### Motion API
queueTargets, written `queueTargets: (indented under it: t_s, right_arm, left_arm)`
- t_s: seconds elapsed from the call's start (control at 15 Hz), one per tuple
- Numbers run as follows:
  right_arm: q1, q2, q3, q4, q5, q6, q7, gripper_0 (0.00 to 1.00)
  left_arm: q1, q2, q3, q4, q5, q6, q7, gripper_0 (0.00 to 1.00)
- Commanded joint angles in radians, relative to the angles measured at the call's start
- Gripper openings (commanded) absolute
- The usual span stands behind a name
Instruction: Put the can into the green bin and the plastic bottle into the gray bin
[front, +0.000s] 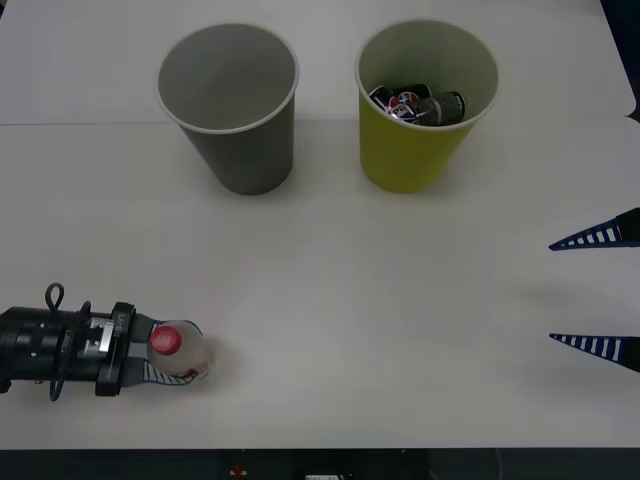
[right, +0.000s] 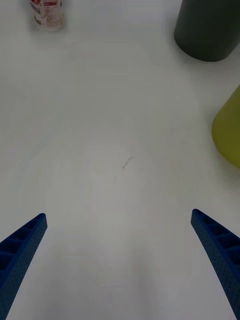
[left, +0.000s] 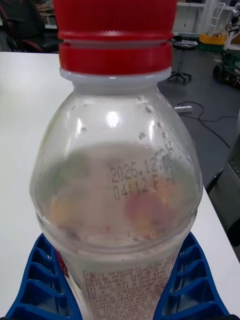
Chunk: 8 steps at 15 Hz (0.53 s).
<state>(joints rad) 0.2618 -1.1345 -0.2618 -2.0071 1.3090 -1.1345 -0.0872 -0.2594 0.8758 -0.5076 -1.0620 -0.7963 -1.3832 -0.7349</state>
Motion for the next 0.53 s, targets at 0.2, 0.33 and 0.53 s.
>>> queueTargets:
  t_s: [0.2, 0.33, 0.53]
  right_arm:
    - [0.0, 0.0, 0.0, 0.0, 0.0, 0.0, 0.0, 1.0]
    - [0.0, 0.0, 0.0, 0.0, 0.0, 0.0, 0.0, 1.0]
    - [0.0, 0.0, 0.0, 0.0, 0.0, 0.0, 0.0, 1.0]
  left_arm:
    - [0.045, 0.005, 0.144, -0.151, -0.138, 0.007, 0.152, 0.0]
    - [0.104, 0.005, 0.253, -0.283, -0.224, 0.006, 0.282, 0.0]
    - [0.172, 0.005, 0.359, -0.461, -0.302, 0.01, 0.479, 0.0]
